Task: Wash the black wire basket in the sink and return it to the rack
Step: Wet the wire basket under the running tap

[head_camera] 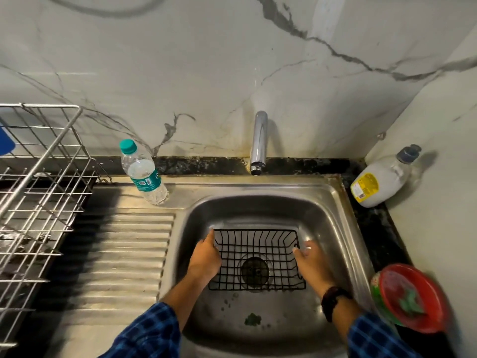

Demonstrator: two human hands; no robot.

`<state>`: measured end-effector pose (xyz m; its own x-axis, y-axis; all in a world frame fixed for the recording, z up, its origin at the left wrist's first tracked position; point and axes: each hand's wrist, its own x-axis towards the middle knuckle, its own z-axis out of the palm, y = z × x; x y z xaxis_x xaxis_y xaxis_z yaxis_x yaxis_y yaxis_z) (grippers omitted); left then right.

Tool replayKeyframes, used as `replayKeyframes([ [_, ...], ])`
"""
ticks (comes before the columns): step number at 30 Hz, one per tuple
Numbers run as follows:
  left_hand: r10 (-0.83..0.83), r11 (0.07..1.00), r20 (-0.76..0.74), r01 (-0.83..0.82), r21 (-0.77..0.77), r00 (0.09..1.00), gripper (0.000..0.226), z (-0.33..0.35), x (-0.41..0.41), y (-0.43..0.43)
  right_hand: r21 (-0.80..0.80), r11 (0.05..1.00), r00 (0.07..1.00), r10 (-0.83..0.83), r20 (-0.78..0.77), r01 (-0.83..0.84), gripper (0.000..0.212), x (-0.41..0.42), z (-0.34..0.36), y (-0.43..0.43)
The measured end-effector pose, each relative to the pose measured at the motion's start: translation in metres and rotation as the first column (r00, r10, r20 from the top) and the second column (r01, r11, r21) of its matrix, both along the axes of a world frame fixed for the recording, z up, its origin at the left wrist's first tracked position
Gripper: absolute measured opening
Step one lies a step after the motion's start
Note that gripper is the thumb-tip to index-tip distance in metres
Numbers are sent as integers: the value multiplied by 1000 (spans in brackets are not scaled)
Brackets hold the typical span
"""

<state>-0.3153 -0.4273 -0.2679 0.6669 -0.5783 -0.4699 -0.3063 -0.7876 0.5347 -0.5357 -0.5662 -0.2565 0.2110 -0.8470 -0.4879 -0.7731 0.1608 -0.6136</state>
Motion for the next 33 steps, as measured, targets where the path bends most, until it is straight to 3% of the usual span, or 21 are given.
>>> replayKeyframes([
  [4,-124,975,95,139,-175,988,52,57,8,-41,-20,995,984,96,150,-94,33,-30,44,53],
  [8,-65,884,207,152,-443,976,47,107,17,-96,37,989,971,136,195,-146,17,-45,45,84],
  [10,-28,850,236,147,-506,971,43,123,21,-122,46,985,971,152,186,-163,11,-47,45,90],
  [14,-3,871,226,114,-478,974,27,138,26,-152,4,983,965,180,193,-184,11,-53,47,97],
  [19,43,901,206,51,-430,978,24,138,33,-161,3,993,972,118,205,-121,10,-61,45,99],
  [21,39,908,133,20,-419,990,15,133,41,-159,8,994,972,101,213,-105,11,-65,42,100],
  [23,41,891,65,-7,-455,997,24,127,45,-157,8,996,971,83,223,-87,14,-68,40,99],
  [26,13,898,142,51,-437,990,18,126,42,-158,12,996,972,80,220,-84,15,-68,37,99],
  [29,5,892,184,78,-445,983,33,130,40,-163,10,993,971,109,215,-113,13,-65,38,98],
  [33,59,917,-3,-56,-396,998,15,118,53,-153,6,994,970,109,218,-113,14,-59,38,99],
])
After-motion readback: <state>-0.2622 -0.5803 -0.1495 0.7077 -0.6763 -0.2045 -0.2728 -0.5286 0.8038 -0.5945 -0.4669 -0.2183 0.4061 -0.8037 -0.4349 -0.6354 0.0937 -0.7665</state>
